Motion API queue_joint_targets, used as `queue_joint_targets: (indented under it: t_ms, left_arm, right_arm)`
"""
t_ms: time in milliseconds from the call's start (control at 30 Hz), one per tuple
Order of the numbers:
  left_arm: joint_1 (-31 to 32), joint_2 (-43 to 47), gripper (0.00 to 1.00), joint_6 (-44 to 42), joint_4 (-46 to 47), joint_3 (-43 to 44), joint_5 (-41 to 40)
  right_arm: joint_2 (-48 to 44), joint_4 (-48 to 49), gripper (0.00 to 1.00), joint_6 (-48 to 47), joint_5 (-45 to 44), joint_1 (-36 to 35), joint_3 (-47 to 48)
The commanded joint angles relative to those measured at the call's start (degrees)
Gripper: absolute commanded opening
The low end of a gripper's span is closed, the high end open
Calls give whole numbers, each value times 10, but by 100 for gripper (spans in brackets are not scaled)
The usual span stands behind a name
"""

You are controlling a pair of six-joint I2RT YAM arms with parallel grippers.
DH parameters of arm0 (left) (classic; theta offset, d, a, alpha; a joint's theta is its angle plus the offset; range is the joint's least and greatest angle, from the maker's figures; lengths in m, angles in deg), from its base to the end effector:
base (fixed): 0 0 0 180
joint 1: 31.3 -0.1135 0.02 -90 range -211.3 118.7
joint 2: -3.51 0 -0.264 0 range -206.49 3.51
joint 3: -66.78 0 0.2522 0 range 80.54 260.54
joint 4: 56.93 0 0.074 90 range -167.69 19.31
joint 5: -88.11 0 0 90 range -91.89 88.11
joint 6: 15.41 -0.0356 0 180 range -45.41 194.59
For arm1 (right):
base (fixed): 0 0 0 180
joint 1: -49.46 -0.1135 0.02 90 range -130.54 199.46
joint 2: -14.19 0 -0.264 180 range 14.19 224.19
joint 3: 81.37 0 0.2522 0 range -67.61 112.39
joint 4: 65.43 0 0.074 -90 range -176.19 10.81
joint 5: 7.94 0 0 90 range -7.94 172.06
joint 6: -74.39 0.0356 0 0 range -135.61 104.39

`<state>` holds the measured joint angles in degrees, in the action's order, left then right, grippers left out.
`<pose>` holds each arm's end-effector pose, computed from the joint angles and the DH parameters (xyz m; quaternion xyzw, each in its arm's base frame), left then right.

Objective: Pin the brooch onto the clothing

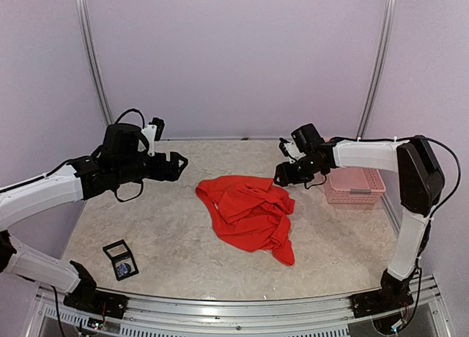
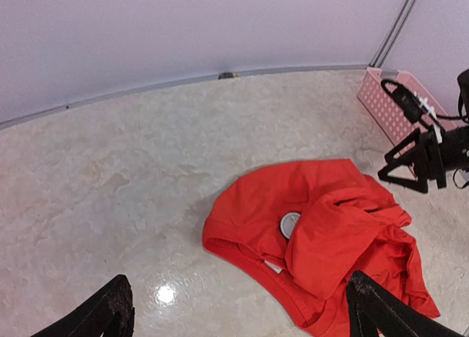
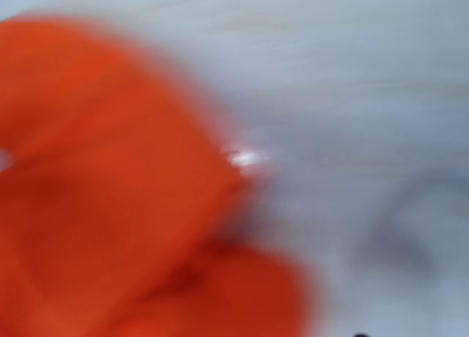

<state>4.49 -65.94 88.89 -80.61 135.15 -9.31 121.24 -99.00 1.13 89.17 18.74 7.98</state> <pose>0.2288 -0.1593 0.3102 0.1224 0.8323 -0.1783 0.5104 0.3468 0.2112 0.2039 -0.1350 0.9321 0.1867 0.2794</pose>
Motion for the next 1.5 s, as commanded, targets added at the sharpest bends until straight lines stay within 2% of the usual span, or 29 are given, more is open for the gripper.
queue_joint_targets:
  t_ms: [0,67,133,233,300,367,533,667,767,833,867,900,933,967,1000,1100,1233,1400,1467]
  left_arm:
    - [16,-40,95,56,4,-37,39]
    - [15,-67,95,69,28,-43,58]
    - [11,-99,94,78,51,-34,70]
    - [-9,-169,91,99,79,5,107]
    - [-34,-220,87,118,85,36,129]
    - [-58,-284,82,136,75,71,163]
    - [-70,-377,79,151,89,92,213]
    - [-56,-406,80,155,110,94,222]
    - [-48,-433,80,144,102,115,218]
    - [-47,-450,77,141,101,124,203]
    - [-47,-455,70,142,101,124,204]
    - [-48,-460,56,143,101,123,211]
    - [-48,-463,38,143,101,121,217]
    - [-47,-462,2,144,101,117,220]
    - [-46,-455,0,146,102,110,223]
    - [-39,-386,0,148,103,68,211]
    - [-5,-230,0,132,22,50,198]
    - [84,-47,0,103,-79,111,136]
    - [94,8,0,108,-93,144,118]
  right_arm:
    - [-32,-132,65,-4,-196,21,74]
    - [-64,-160,65,2,-251,-6,63]
    - [-101,-167,64,11,-282,-63,33]
    - [-125,-105,63,-7,-200,-195,-31]
    - [-94,-62,62,-2,-127,-261,-42]
    - [-47,-49,64,14,-110,-309,-17]
    - [72,-61,67,25,-132,-341,78]
    - [129,-66,68,10,-159,-340,104]
    - [162,-68,65,13,-174,-333,106]
    - [175,-77,56,25,-181,-328,100]
    - [176,-80,44,31,-185,-327,93]
    - [173,-80,31,39,-187,-327,84]
    - [166,-78,16,44,-186,-326,72]
    - [154,-77,5,48,-184,-326,61]
    - [141,-80,0,51,-188,-326,52]
    - [70,-110,0,52,-213,-326,33]
    - [-84,-186,0,47,-230,-332,38]
    - [-234,-251,0,28,-220,-361,101]
    - [-264,-249,0,21,-227,-360,132]
